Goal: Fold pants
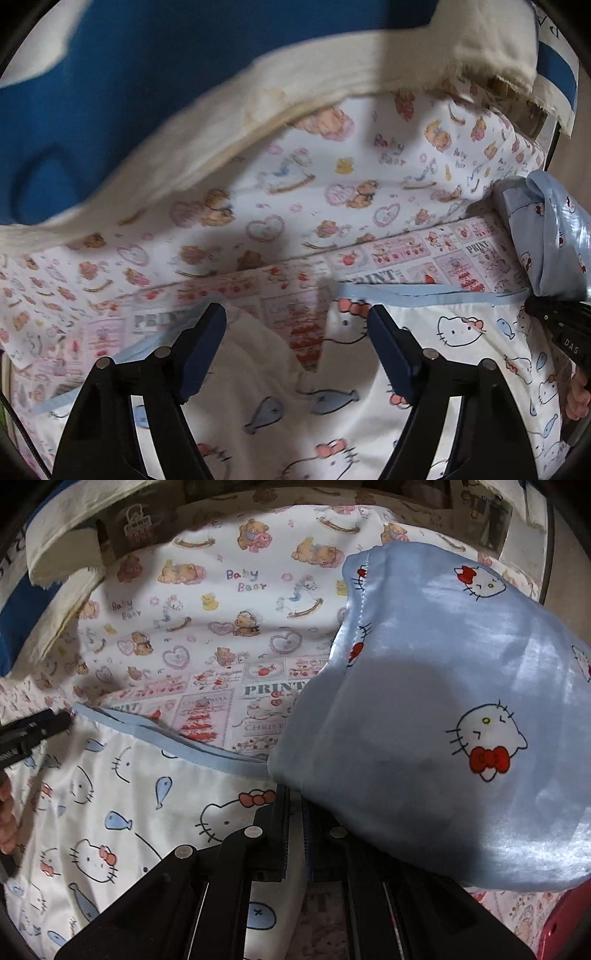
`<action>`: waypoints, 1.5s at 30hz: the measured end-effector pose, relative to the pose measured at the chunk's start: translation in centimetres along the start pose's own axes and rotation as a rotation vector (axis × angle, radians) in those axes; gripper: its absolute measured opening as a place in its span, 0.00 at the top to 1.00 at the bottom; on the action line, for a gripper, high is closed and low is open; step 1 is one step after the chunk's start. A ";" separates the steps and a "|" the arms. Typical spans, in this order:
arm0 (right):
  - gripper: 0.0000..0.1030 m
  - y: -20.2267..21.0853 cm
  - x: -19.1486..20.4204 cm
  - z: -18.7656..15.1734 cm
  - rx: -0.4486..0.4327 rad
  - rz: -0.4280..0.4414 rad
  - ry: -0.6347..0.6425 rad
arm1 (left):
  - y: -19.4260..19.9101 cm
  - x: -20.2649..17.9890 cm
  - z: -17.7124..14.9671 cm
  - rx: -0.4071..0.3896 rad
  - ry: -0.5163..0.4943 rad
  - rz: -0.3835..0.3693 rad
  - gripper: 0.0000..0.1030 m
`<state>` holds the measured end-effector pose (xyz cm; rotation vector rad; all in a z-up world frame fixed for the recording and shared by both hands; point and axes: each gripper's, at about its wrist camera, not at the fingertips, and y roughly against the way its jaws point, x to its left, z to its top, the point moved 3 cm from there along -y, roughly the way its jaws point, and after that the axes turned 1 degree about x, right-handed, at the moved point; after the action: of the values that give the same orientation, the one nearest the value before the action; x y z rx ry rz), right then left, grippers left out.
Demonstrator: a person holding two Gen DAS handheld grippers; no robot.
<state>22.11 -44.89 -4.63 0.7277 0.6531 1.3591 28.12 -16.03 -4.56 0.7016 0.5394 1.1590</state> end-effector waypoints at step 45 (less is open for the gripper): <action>0.58 -4.1 32.3 4.9 0.065 0.244 0.460 | 10.3 24.2 -10.4 -0.094 0.450 0.349 0.21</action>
<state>31.83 -13.42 -4.73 0.5591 0.9982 1.7606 21.99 11.58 -4.66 0.4610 0.7513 1.6768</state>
